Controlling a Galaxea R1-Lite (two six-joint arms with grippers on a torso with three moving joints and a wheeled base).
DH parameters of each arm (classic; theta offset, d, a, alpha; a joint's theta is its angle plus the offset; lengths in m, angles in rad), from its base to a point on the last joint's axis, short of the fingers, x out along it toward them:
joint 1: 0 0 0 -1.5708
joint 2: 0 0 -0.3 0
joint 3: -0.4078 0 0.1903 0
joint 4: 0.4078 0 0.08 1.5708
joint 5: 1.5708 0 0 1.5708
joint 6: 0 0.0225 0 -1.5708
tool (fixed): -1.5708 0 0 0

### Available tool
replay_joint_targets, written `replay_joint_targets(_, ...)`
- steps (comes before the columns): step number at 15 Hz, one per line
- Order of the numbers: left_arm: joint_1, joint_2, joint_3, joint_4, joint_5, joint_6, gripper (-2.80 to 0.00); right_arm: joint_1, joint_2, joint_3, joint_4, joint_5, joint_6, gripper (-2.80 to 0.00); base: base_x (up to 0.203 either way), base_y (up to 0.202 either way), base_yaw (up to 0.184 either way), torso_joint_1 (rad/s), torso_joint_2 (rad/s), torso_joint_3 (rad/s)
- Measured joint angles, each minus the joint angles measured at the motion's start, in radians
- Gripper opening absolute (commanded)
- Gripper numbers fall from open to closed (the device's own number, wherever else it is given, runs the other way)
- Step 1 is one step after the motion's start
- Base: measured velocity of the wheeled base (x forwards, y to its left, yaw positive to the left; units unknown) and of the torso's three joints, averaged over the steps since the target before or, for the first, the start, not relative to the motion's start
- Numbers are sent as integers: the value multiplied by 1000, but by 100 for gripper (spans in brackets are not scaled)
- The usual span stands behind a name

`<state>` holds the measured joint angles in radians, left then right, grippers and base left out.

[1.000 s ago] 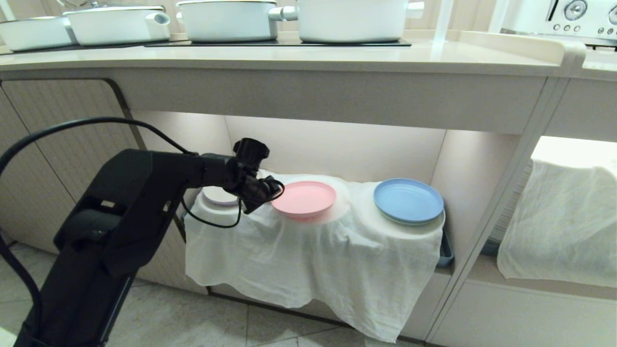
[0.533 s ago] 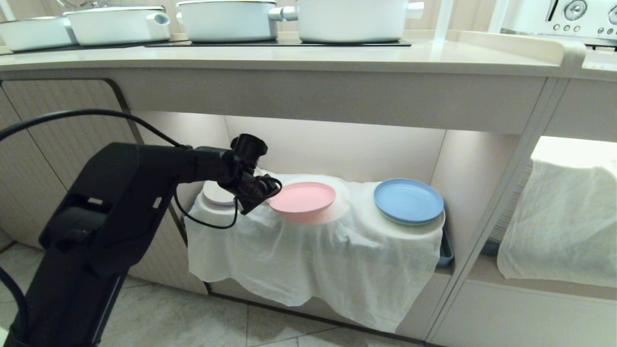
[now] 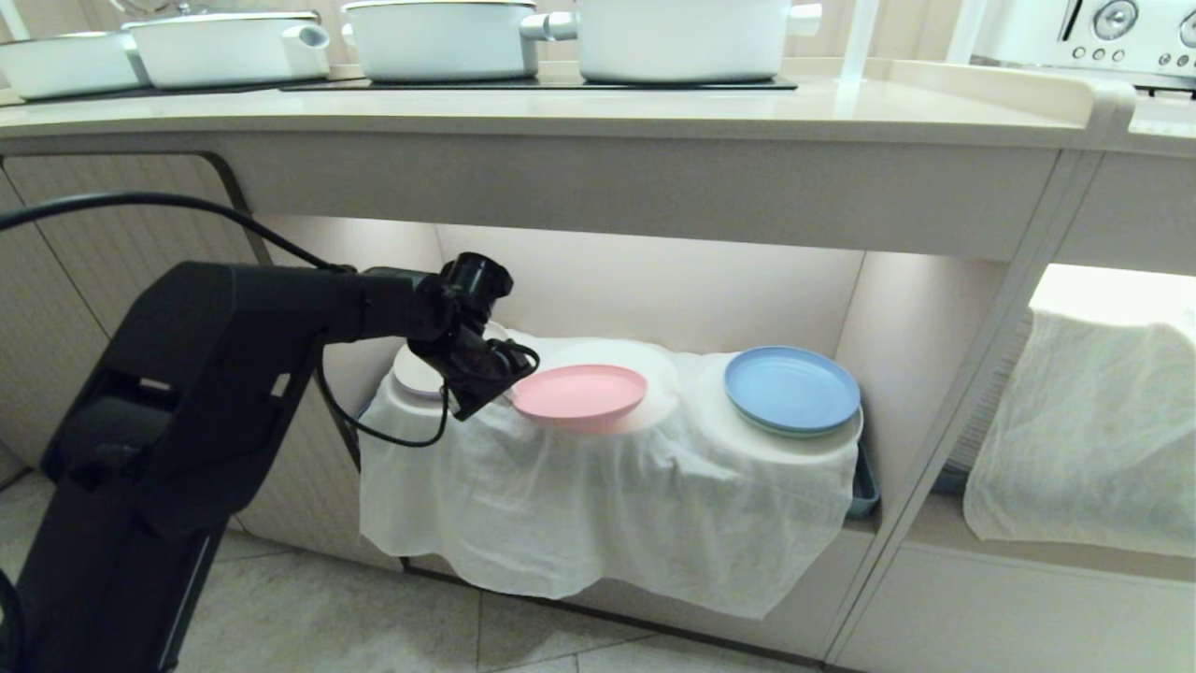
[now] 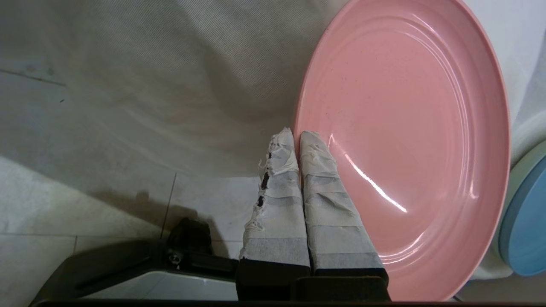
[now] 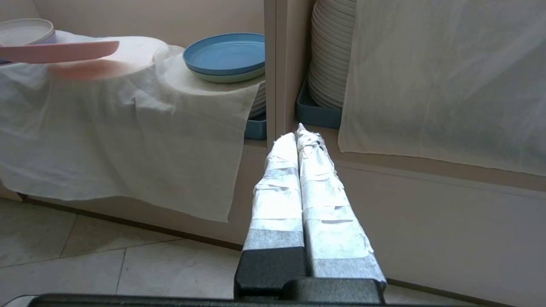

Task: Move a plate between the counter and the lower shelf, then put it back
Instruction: Pick up the plate in the cupboard, then put the plate

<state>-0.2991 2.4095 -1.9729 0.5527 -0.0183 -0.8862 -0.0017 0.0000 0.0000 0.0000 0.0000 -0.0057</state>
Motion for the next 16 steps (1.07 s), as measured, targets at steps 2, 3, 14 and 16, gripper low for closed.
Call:
replay_joint_targets(2, 0, -10, 14, 12, 0, 1, -280, 0, 0, 0, 0, 0, 0, -280, 0, 0, 0, 0, 0, 0)
replay_joint_targets(3, 0, -17, 28, 12, 0, 1, -280, 0, 0, 0, 0, 0, 0, -280, 0, 0, 0, 0, 0, 0)
replay_joint_targets(14, -5, -120, 174, 4, -3, 1, -280, 0, 0, 0, 0, 0, 0, -280, 0, 0, 0, 0, 0, 0)
replay_joint_targets(16, -6, -150, 224, 0, -4, 1, -280, 0, 0, 0, 0, 0, 0, -280, 0, 0, 0, 0, 0, 0)
